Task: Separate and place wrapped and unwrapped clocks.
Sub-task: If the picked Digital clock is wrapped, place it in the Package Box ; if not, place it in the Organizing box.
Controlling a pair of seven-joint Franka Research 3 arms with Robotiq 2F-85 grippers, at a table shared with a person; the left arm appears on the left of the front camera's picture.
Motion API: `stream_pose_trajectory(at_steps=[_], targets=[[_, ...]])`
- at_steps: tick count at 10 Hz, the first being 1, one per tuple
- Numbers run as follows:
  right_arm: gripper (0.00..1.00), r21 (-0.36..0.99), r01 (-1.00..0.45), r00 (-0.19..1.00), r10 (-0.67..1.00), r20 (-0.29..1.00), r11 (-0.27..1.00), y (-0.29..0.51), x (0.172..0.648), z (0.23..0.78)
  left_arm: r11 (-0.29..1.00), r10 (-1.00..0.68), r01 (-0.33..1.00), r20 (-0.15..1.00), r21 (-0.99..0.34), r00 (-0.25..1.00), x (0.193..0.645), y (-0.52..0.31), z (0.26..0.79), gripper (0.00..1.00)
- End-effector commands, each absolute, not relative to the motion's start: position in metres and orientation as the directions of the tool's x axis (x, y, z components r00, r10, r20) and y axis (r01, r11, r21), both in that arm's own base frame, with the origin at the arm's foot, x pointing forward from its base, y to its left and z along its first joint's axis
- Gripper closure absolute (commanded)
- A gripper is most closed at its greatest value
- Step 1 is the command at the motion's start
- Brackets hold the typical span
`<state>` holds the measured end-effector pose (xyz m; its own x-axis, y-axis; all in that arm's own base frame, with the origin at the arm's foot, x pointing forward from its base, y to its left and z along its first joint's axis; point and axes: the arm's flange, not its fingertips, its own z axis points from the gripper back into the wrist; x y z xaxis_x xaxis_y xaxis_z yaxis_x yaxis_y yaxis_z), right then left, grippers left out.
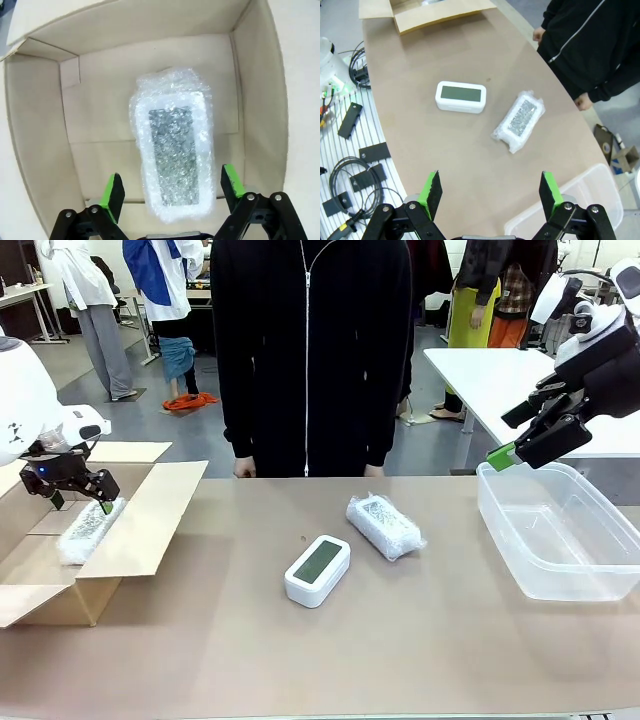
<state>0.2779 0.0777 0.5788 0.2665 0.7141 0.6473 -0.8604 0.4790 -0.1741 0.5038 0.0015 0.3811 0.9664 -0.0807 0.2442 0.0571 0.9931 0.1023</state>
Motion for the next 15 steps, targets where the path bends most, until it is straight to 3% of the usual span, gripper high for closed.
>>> stream_pose_trajectory(at_steps=[1,4,10,13,15], targets=[[0.0,-0.159,-0.868,0.266,0.71,0.652,0.471,0.078,0.278,0.577,0.989,-0.088,0.058,0.218,0.137,0.972,0.501,0.004,0.389,0.0],[0.0,-0.159,-0.868,0.266,0.71,0.652,0.471,0.078,0.278,0.577,0.989,-0.064,0.038,0.186,0.142,0.98,0.493,0.011,0.407,0.0],[0.0,-0.159,-0.868,0.266,0.71,0.652,0.471,0.078,0.278,0.577,0.999,-0.033,0.03,0.262,0.017,0.964,0.413,0.016,0.537,0.0],[0.0,-0.159,-0.868,0.266,0.71,0.652,0.471,0.078,0.278,0.577,0.999,-0.033,0.033,0.221,0.005,0.975,0.418,0.007,0.534,0.0],[0.0,-0.159,-0.868,0.266,0.71,0.652,0.471,0.078,0.278,0.577,0.999,-0.011,0.001,0.276,0.036,0.961,0.405,0.012,0.552,0.0]])
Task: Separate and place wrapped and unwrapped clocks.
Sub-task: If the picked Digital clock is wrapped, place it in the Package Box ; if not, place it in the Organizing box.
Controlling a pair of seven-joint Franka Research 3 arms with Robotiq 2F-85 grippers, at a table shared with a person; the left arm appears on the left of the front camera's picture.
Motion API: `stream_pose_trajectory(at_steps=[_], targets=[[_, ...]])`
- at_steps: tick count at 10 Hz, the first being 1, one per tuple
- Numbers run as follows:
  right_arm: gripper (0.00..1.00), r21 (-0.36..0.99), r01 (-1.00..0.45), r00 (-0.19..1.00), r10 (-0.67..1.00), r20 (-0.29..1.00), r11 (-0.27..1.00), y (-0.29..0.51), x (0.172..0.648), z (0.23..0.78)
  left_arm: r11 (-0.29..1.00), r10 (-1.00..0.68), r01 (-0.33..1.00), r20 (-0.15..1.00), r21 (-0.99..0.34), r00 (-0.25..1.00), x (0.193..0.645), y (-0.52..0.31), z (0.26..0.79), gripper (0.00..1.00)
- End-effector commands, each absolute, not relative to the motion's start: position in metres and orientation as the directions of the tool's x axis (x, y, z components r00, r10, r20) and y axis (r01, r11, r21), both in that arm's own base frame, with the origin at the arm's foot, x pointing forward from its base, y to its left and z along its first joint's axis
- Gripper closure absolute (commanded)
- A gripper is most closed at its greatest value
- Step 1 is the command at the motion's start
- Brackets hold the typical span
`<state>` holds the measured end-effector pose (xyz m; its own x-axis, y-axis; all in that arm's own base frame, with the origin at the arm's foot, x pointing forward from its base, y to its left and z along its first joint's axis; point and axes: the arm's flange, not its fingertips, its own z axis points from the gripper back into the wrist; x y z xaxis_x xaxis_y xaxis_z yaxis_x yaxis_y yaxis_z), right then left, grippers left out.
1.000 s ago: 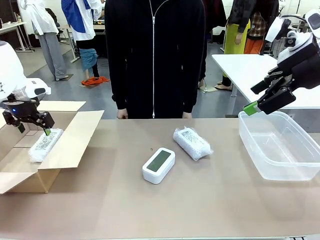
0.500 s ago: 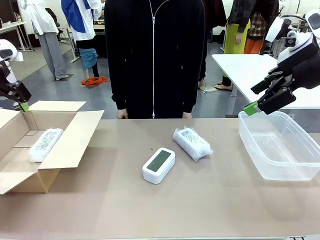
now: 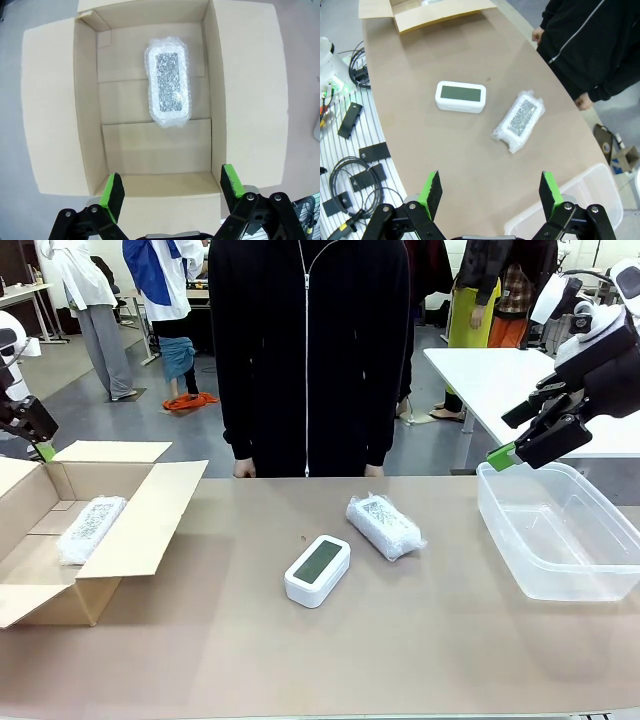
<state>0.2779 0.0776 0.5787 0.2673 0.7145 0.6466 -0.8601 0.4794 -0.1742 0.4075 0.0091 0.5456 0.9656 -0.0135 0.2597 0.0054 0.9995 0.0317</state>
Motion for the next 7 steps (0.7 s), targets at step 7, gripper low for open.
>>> stream_pose_trajectory(at_steps=[7], targets=[[0.0,-0.159,-0.868,0.266,0.71,0.652,0.471,0.0784,0.2783,0.5773,0.999,-0.011,0.001,0.276,0.036,0.961,0.4048,0.0117,0.552,0.0]])
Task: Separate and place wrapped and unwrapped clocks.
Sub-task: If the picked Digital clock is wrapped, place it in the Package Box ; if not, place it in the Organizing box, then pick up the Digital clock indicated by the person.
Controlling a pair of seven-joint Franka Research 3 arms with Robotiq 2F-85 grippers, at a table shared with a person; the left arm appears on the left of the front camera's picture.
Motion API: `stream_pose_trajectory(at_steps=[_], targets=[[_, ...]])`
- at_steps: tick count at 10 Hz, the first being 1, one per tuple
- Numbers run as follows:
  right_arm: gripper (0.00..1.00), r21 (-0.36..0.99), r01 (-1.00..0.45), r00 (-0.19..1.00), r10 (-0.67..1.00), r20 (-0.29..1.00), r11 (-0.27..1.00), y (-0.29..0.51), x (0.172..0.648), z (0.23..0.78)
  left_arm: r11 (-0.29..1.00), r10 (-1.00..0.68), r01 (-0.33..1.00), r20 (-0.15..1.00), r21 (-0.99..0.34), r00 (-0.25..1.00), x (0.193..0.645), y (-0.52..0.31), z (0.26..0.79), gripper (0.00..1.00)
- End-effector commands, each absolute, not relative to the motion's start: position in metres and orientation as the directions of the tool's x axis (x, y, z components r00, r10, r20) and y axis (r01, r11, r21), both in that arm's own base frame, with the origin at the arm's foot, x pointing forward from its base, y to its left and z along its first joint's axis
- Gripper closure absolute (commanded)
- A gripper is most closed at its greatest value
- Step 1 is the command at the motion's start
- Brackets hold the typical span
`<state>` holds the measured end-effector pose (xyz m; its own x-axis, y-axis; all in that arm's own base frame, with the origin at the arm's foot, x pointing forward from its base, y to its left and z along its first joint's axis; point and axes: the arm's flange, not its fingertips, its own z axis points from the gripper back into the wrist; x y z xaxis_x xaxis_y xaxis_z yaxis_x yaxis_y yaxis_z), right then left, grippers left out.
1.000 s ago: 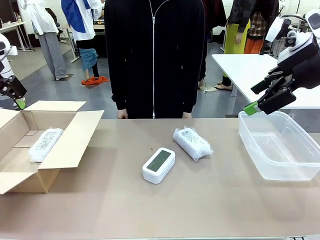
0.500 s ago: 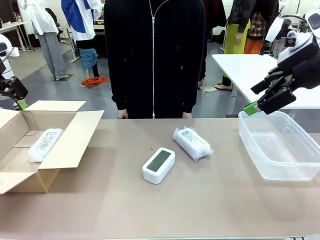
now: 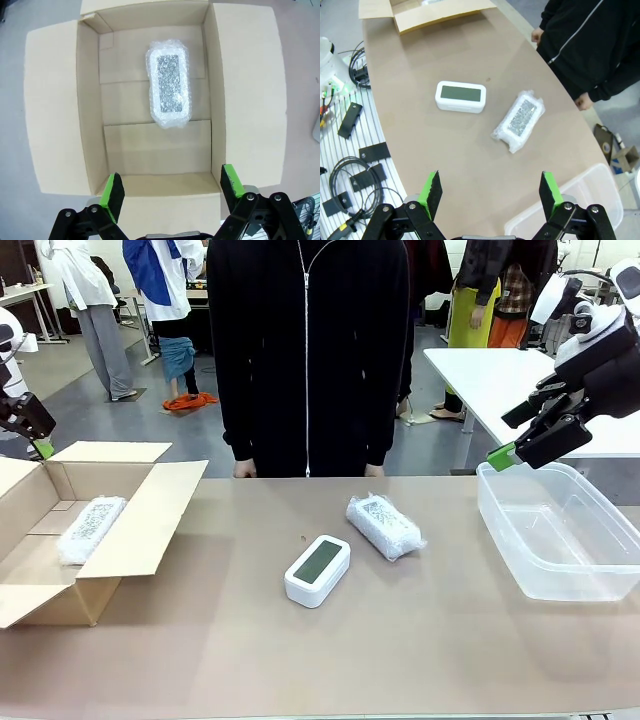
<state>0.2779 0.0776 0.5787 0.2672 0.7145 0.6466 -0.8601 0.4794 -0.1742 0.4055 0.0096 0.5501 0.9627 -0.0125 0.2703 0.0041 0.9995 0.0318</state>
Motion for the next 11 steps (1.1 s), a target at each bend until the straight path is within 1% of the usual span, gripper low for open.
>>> stream_pose_trajectory(at_steps=[1,9,10,11], targets=[[0.0,-0.159,-0.868,0.266,0.71,0.652,0.471,0.078,0.278,0.577,0.999,-0.011,0.001,0.276,0.036,0.961,0.405,0.012,0.552,0.0],[0.0,-0.159,-0.868,0.266,0.71,0.652,0.471,0.078,0.278,0.577,0.999,-0.013,0.004,0.27,0.032,0.963,0.405,0.01,0.55,0.0],[0.0,-0.159,-0.868,0.266,0.71,0.652,0.471,0.078,0.278,0.577,0.985,-0.166,0.173,0.353,0.013,0.921,0.41,-0.031,0.564,0.0],[0.0,-0.159,-0.868,0.266,0.71,0.652,0.471,0.078,0.278,0.577,0.943,-0.3,0.333,0.411,-0.01,0.861,0.412,-0.071,0.572,0.0]])
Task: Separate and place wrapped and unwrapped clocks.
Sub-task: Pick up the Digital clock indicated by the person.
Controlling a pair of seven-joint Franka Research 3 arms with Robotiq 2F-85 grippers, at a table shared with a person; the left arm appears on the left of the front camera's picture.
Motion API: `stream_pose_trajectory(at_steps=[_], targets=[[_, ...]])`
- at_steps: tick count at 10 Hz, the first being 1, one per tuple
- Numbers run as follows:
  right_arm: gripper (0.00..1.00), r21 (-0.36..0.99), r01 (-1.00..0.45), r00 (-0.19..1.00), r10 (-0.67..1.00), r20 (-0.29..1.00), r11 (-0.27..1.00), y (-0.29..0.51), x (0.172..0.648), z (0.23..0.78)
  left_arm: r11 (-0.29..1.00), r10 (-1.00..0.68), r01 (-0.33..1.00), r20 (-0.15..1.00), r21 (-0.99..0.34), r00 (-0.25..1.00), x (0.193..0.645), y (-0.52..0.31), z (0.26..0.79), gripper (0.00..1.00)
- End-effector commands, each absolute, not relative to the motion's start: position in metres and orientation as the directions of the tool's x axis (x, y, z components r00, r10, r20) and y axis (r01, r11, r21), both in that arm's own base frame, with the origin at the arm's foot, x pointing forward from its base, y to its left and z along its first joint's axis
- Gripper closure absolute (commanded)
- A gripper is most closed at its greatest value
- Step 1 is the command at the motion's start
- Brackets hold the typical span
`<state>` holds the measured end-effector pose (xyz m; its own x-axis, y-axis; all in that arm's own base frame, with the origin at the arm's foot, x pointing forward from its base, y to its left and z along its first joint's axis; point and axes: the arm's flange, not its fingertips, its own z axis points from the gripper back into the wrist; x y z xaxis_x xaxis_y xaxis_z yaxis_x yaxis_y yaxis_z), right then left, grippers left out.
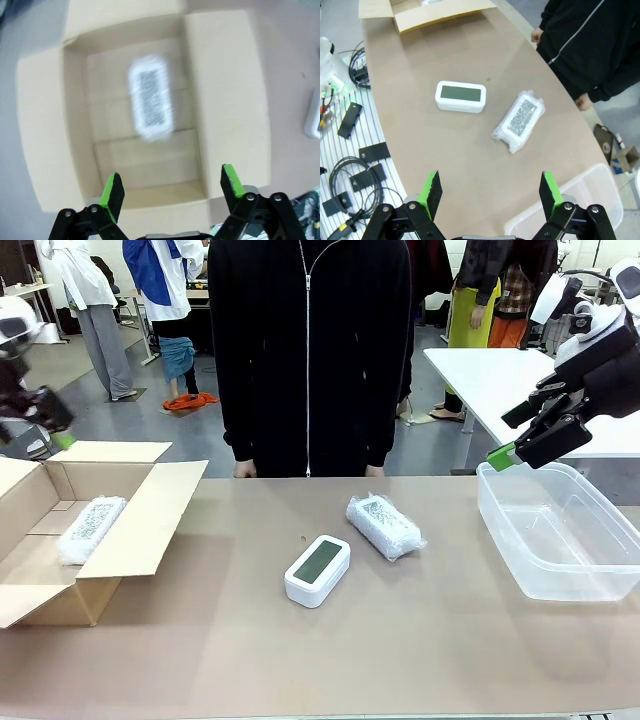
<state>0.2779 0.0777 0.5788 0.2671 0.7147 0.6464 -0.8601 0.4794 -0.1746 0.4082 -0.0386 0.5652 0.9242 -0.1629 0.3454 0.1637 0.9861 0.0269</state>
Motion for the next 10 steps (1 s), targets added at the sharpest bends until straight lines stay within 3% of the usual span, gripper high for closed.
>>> stream_pose_trajectory(at_steps=[1,2,4,6,10], targets=[[0.0,-0.159,-0.868,0.266,0.71,0.652,0.471,0.078,0.278,0.577,0.875,-0.43,0.483,0.42,-0.023,0.799,0.408,-0.101,0.575,0.0],[0.0,-0.159,-0.868,0.266,0.71,0.652,0.471,0.078,0.278,0.577,0.77,-0.543,0.634,0.454,-0.065,0.706,0.392,-0.127,0.571,0.0],[0.0,-0.159,-0.868,0.266,0.71,0.652,0.471,0.078,0.278,0.577,0.623,-0.585,0.775,0.597,-0.102,0.549,0.369,-0.145,0.563,0.0],[0.0,-0.159,-0.868,0.266,0.71,0.652,0.471,0.078,0.278,0.577,0.579,-0.556,0.811,0.688,-0.082,0.467,0.353,-0.157,0.553,0.0],[0.0,-0.159,-0.868,0.266,0.71,0.652,0.471,0.078,0.278,0.577,0.521,-0.609,0.852,0.68,-0.044,0.408,0.328,-0.178,0.559,0.0]])
